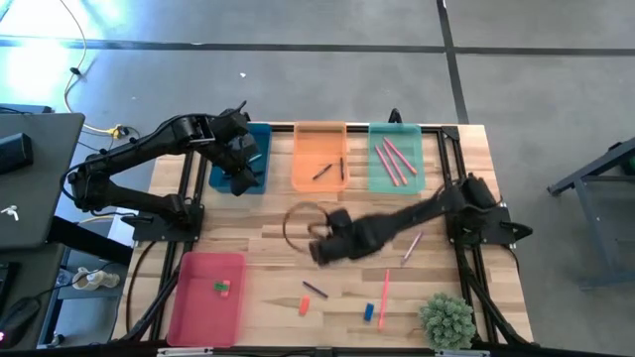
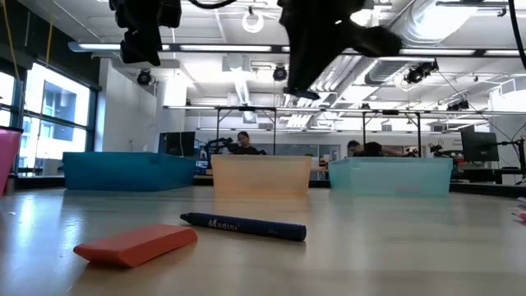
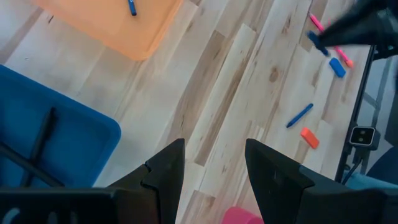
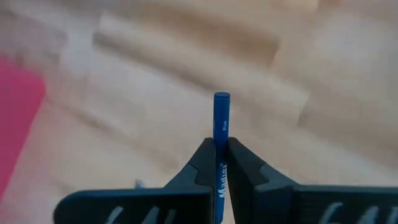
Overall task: Sort crayons/erasers/pens/pencils in bins
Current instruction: Put the blue crayon into the orange bin
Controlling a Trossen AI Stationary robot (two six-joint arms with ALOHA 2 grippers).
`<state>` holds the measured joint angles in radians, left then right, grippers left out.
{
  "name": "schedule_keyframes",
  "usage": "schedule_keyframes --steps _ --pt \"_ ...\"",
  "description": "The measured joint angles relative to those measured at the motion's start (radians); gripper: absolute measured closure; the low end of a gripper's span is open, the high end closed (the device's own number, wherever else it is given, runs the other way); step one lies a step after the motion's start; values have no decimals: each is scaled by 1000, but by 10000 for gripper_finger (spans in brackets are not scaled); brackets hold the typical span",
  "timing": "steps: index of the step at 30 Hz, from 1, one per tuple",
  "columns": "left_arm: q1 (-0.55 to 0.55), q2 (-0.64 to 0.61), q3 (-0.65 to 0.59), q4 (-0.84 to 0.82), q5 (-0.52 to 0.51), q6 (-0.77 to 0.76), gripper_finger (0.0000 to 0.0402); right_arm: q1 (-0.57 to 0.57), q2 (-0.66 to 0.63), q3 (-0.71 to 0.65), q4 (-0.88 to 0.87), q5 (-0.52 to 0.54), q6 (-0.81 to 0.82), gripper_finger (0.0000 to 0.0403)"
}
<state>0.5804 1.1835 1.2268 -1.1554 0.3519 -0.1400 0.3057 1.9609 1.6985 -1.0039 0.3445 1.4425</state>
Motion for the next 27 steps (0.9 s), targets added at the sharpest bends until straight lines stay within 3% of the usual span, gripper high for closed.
schedule_keyframes --steps 8,15,27 --pt "0 0 0 0 0 -6 245 -268 -56 0 65 19 -356 402" --pt "0 0 0 0 -17 -33 245 -487 -55 0 225 -111 -670 402" --pt "0 0 0 1 -193 -131 245 -666 -12 1 261 -232 -927 402"
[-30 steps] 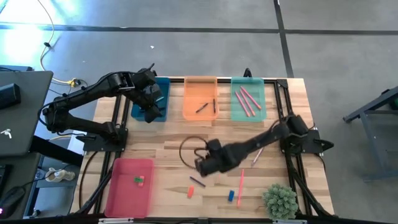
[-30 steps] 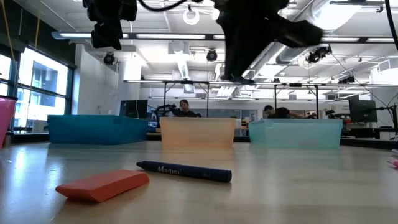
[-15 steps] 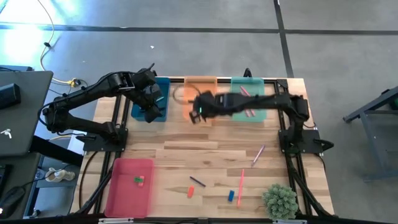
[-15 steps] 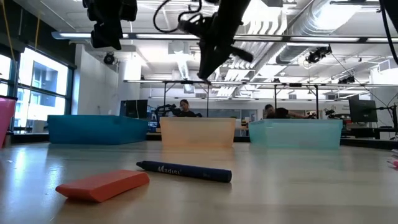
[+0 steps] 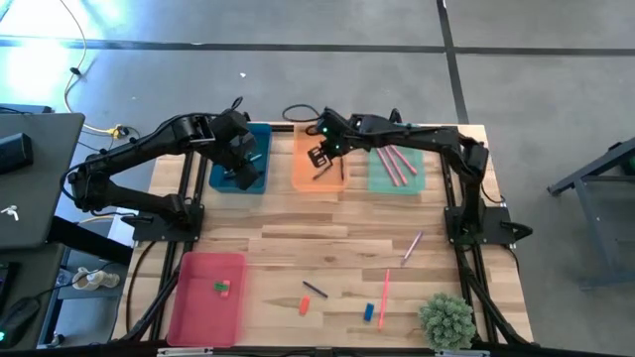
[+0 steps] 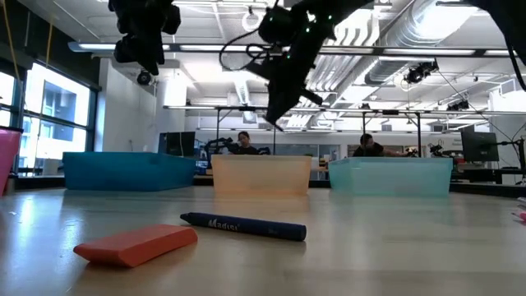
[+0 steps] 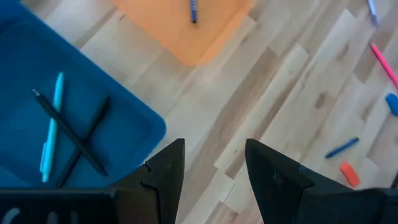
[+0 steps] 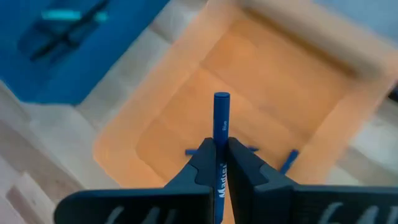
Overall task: Sort crayons/erasers/pens/pencils in bins
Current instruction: Put the blue crayon into the orange bin, then put the orange eraser into the pink bin
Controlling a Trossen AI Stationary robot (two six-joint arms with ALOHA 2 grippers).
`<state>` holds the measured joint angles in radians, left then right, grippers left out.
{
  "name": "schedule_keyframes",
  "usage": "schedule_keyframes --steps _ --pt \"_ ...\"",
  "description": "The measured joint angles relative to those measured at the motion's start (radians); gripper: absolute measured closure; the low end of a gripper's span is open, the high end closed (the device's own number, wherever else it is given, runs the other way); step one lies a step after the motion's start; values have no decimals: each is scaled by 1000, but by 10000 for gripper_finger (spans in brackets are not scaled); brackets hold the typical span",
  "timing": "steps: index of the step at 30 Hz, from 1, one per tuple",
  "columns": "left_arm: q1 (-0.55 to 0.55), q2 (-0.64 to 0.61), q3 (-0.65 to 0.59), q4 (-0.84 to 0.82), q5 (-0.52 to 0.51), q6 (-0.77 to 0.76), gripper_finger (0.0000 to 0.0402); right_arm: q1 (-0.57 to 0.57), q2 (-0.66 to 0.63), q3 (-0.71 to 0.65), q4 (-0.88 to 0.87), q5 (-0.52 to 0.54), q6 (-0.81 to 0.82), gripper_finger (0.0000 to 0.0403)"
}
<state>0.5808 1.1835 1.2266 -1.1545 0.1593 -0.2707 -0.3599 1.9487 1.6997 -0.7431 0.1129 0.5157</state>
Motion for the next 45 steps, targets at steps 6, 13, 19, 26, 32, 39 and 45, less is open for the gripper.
schedule_keyframes --steps 6,13,19,26,32,39,45 --pt "0 0 0 0 -37 -52 245 -2 82 0 10 -81 -57 402" --pt "0 0 0 0 -41 -101 245 0 149 0 15 -122 -107 402" --pt "0 0 0 0 -44 -119 245 0 188 0 18 -118 -140 402" --pt "0 0 0 0 -44 -104 245 0 210 -1 14 -110 -140 397" --pt "0 0 0 0 -68 -104 245 0 206 0 15 -123 -128 334" --pt "0 0 0 0 -119 -120 245 0 206 24 -30 -177 -84 256" --pt "0 0 -2 0 -123 -120 234 9 192 102 -143 -108 -89 239"
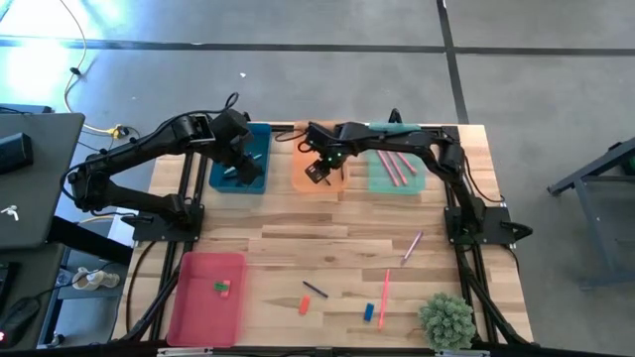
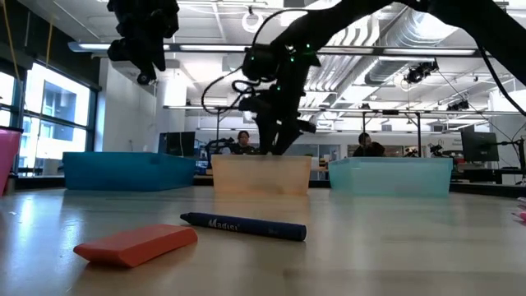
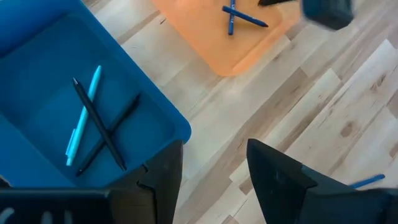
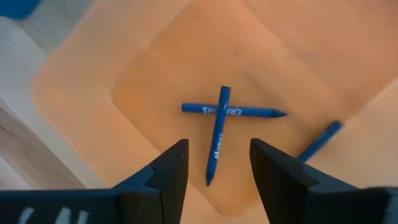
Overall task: Sort crayons/erasers/pens/pencils in bins
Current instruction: Put the orange eraser into the pink bin
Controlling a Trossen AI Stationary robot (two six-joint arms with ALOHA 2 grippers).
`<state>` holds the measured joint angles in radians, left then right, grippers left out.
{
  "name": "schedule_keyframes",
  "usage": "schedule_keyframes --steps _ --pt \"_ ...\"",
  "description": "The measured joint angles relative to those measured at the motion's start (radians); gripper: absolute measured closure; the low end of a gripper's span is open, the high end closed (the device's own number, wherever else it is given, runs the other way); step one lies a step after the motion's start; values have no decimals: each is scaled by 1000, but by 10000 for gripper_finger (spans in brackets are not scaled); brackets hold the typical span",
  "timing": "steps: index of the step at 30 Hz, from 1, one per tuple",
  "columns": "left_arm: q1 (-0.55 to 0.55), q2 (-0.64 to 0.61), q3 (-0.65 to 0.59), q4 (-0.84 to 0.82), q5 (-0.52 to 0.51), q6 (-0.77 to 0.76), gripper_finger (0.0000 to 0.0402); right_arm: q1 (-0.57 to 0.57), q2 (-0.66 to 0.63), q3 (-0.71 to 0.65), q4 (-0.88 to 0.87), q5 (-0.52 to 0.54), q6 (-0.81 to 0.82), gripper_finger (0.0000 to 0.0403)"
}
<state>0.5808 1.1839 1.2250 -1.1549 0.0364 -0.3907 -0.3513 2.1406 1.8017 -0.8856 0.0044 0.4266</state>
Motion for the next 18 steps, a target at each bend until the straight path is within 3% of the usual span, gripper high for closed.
schedule_keyframes --steps 9,14,18 --pt "-23 3 -1 -13 27 -37 205 7 -117 1 -33 43 43 238" --pt "-107 3 -1 -8 25 -71 205 33 -168 1 -114 110 88 238" --pt "-202 3 -1 2 -32 -122 207 80 -197 1 -194 152 102 238"
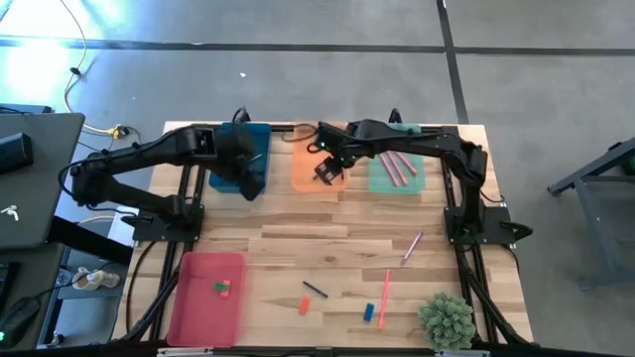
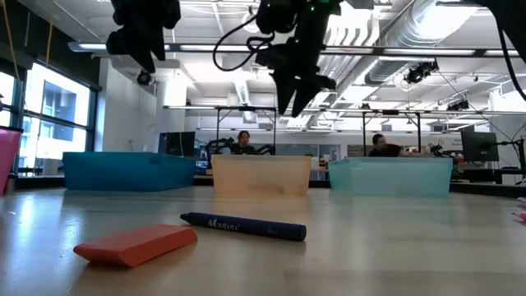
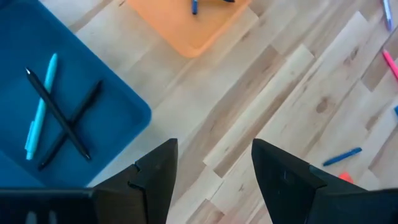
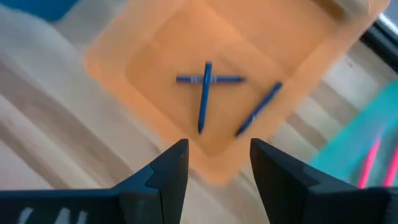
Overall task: Sort crayons/erasers/pens/pencils in bins
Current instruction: Put the orange eraser into the pink bin
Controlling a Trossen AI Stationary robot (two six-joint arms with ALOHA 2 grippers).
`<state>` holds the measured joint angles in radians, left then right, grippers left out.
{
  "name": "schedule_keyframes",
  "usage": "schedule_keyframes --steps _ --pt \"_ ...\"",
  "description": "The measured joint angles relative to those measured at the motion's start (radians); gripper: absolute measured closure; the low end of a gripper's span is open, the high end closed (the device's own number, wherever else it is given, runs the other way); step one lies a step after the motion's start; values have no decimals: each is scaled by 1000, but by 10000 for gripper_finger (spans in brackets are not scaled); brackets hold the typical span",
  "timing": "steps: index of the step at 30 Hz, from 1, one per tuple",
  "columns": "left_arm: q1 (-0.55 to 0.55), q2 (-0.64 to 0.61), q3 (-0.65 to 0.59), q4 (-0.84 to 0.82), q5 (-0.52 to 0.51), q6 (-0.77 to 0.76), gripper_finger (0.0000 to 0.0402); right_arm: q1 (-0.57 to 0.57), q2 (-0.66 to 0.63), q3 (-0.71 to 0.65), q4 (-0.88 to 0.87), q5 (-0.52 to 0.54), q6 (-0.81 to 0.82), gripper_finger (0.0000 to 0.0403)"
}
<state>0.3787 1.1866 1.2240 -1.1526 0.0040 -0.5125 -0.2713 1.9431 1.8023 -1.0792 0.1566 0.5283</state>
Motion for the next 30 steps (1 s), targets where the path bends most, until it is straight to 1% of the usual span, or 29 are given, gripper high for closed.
schedule_keyframes --steps 4,9,13,16,24,26,30 --pt "-91 0 0 0 -43 -56 208 50 -8 -1 -75 35 47 238" --pt "-185 1 0 1 -44 -118 208 118 -10 -1 -151 48 58 238" --pt "-248 14 0 12 -46 -193 208 165 -10 -1 -198 49 46 238" --pt "-294 31 0 33 -46 -256 208 193 -10 -1 -228 69 26 238" --pt "-422 134 0 126 -46 -418 208 222 -23 -3 -284 94 -82 238" --pt "-448 158 0 142 -46 -462 208 222 -44 -3 -299 109 -104 238" --pt "-502 205 0 227 -46 -536 208 213 -110 -3 -322 155 -145 238"
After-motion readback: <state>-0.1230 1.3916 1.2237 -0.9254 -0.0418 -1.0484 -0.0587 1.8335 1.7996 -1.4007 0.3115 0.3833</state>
